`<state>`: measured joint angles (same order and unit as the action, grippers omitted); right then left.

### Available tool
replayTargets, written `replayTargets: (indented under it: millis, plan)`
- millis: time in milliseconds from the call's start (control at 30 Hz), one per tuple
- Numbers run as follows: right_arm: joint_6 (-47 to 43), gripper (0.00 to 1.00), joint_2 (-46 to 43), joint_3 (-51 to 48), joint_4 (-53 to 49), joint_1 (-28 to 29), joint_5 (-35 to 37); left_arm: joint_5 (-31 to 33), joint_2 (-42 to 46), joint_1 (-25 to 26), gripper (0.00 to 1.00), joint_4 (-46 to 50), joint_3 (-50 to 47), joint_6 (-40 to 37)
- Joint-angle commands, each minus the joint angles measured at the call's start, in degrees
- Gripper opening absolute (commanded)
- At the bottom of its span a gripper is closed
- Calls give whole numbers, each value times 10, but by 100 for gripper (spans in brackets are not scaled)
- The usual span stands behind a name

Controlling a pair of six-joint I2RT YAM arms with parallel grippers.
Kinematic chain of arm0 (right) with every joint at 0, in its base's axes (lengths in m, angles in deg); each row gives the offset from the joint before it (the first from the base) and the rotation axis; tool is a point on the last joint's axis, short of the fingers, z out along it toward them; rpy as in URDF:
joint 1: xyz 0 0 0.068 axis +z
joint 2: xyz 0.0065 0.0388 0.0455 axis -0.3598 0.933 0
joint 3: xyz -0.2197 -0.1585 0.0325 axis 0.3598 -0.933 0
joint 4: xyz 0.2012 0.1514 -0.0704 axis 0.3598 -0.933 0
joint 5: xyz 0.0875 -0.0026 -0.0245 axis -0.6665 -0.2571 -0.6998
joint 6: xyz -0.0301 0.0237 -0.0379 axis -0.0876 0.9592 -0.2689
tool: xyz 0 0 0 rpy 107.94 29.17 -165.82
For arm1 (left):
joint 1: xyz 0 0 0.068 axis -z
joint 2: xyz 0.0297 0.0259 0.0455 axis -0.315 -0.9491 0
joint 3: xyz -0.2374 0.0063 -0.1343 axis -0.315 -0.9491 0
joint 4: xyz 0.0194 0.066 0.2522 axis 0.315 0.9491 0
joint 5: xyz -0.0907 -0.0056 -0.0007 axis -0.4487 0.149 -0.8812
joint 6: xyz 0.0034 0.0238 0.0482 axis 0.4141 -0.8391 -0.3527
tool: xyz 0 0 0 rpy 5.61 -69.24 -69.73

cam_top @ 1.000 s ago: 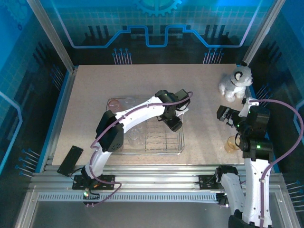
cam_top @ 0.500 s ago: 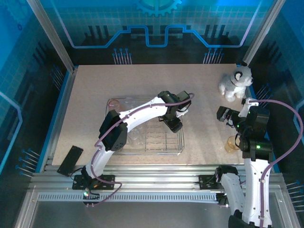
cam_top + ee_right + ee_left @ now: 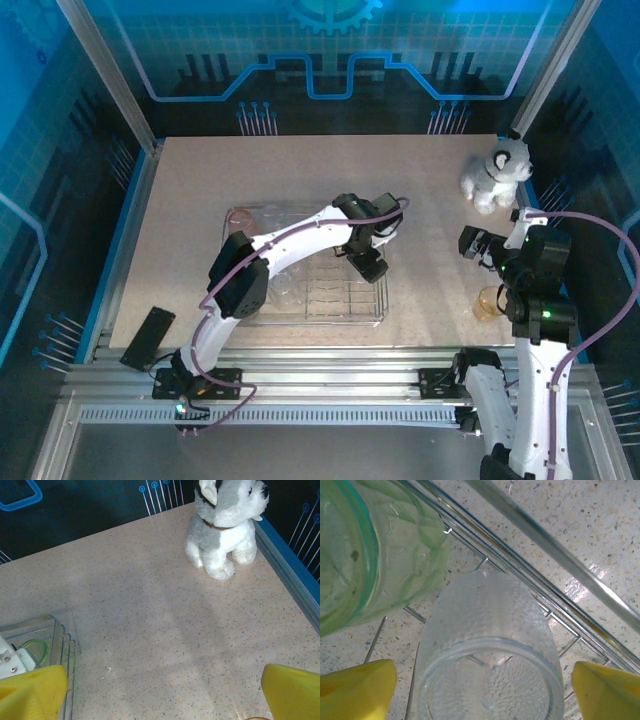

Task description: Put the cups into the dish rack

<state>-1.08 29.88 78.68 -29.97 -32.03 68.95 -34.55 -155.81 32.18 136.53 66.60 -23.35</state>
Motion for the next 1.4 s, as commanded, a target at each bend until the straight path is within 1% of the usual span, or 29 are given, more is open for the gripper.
replayTargets:
  millis: [0,67,200,300,400,467,500,533,567,633,733,800,900,967,1033,1100,1200,1267,1367]
  plan:
    - [-5,100,19,27,-33,-1,-3,24,31,3,99,-37,-40,20]
    - [-1,100,42,40,-57,-4,6,37,56,3,99,-51,-58,24]
    - [0,100,84,59,-91,-9,-4,62,110,3,99,-80,-107,36]
    - [9,100,124,62,-112,-21,-18,74,170,2,99,-131,-177,48]
    - [20,100,163,50,-118,-50,-55,73,234,-3,100,-189,-253,63]
    - [25,93,178,38,-114,-77,-105,67,282,-9,100,-231,-303,74]
    - [28,89,172,28,-106,-85,-120,62,302,-12,99,-251,-324,78]
    - [40,86,160,14,-96,-90,-119,54,325,-15,100,-276,-348,83]
    - [49,82,151,3,-92,-91,-109,43,347,-18,99,-301,-370,89]
    - [54,78,152,-8,-97,-90,-90,22,385,-23,99,-353,-417,100]
    - [44,78,180,-22,-108,-90,-61,-12,426,-30,99,-421,-473,117]
    - [35,77,204,-34,-106,-90,-32,-25,444,-31,99,-447,-498,123]
    - [38,74,232,-51,-99,-91,-16,-49,459,-31,99,-462,-518,127]
    - [48,73,248,-51,-101,-89,8,-60,472,-31,99,-473,-535,128]
    - [62,67,263,-65,-113,-86,30,-67,483,-31,99,-487,-553,130]
    - [72,64,277,-64,-121,-74,50,-75,495,-31,99,-505,-572,128]
    - [89,62,289,-57,-134,-61,88,-80,506,-31,99,-520,-588,125]
    - [97,57,297,-60,-135,-57,106,-80,507,-31,99,-520,-589,123]
    - [103,56,323,-58,-137,-52,122,-85,508,-31,99,-516,-587,120]
